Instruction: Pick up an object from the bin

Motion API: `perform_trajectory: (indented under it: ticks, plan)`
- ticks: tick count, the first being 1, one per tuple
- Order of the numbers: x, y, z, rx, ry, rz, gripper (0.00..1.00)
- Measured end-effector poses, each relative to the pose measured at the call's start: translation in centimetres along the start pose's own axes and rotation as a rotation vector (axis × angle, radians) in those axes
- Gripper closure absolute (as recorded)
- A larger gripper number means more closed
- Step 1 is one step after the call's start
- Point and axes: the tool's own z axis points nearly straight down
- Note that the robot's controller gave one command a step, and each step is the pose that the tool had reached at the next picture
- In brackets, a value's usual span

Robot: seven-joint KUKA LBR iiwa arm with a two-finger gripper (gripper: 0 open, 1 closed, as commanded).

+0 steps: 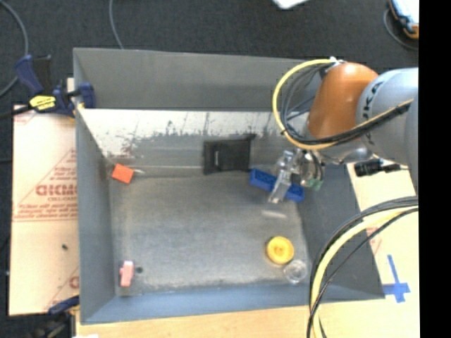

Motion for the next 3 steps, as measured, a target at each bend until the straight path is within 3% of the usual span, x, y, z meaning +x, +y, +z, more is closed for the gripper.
perform_trajectory:
  ticks: [3]
  plan:
    - [-0.1,0.0,-2.5,-0.001,-0.005,-0.001,1.0]
